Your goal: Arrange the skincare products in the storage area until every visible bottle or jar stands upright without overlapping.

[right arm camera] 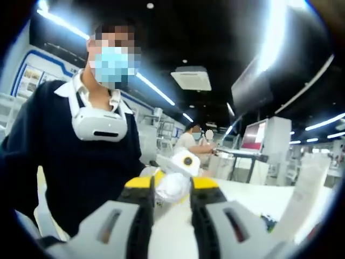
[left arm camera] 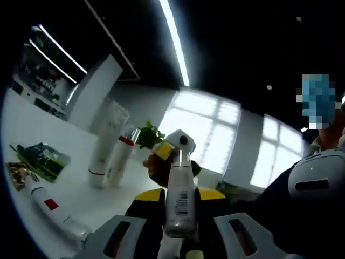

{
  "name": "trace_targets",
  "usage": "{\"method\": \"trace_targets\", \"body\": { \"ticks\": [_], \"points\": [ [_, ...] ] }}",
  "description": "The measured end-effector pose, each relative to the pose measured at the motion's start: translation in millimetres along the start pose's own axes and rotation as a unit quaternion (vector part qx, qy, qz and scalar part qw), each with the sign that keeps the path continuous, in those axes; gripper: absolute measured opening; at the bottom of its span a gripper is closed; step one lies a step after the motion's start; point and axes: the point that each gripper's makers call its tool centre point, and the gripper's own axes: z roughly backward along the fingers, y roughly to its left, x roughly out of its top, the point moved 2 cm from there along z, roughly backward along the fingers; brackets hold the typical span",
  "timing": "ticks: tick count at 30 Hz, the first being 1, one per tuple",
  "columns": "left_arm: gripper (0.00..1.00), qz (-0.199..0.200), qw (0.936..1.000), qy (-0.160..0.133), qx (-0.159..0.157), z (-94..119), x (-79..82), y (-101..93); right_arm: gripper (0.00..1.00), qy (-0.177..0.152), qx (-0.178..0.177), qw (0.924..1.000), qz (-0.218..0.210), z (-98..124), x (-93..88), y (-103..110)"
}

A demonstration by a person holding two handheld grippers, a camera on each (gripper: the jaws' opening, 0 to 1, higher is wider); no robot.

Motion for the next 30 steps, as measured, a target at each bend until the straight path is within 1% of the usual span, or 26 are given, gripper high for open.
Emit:
{"method": "trace_targets", "body": {
  "ticks": [2, 3, 8, 10, 12, 13, 15, 16, 19, 22, 25, 27, 30],
  "points": [
    [0.21, 0.029, 0.9995, -0.012, -0.009, 0.1, 2.4, -1.4, 0.23, 0.003, 0.002, 1.0, 0.002, -1.0, -0.9, 1.0],
    [0.21, 0.037, 0.9992, -0.012, -0.012, 0.1, 2.2, -1.2, 0.23, 0.004, 0.004, 1.0, 0.003, -1.1, -1.4, 1.5],
    [0.21, 0.062, 0.9977, -0.009, -0.025, -1.8, -0.3, -4.2, 0.23, -0.001, 0.008, 1.0, 0.004, -2.9, -0.3, 3.0],
    [0.21, 0.079, 0.9963, -0.013, -0.03, -2.9, -0.1, -4.8, 0.23, -0.003, 0.007, 0.9999, 0.007, -3.2, 0.7, 3.5],
    [0.21, 0.11, 0.9929, -0.022, -0.04, -3.3, 1.7, -6.9, 0.23, -0.003, 0.007, 0.9999, 0.011, -4.5, 0.9, 4.3],
    [0.21, 0.119, 0.9916, -0.026, -0.044, -3.2, 2.6, -7.0, 0.23, -0.003, 0.007, 0.9999, 0.012, -4.8, 0.8, 4.5],
    [0.21, 0.147, 0.987, -0.032, -0.056, -2.8, 3.6, -7.7, 0.23, -0.001, 0.006, 0.9999, 0.014, -5.5, 0.3, 4.3],
    [0.21, 0.151, 0.9863, -0.034, -0.058, -2.6, 3.2, -7.1, 0.23, 0.0, 0.006, 0.9999, 0.015, -6.2, -0.3, 4.4],
    [0.21, 0.157, 0.9854, -0.025, -0.061, -3.0, 0.3, -6.1, 0.23, 0.005, 0.006, 0.9999, 0.013, -7.4, -2.2, 4.8],
    [0.21, 0.168, 0.983, -0.021, -0.072, -4.3, -1.5, -9.2, 0.23, -0.002, 0.013, 0.9999, 0.009, -5.6, 0.1, 5.7],
    [0.21, 0.169, 0.9825, -0.014, -0.076, -4.2, -3.8, -10.4, 0.22, 0.0, 0.017, 0.9998, 0.005, -6.6, -0.7, 7.2],
    [0.21, 0.178, 0.9808, -0.012, -0.079, -2.6, -4.1, -9.3, 0.22, 0.002, 0.018, 0.9998, 0.003, -6.3, -1.3, 7.0],
    [0.21, 0.181, 0.9796, -0.001, -0.088, -1.7, -5.0, -10.1, 0.21, -0.001, 0.033, 0.9994, -0.004, -8.3, -1.9, 12.0]
  ]
}}
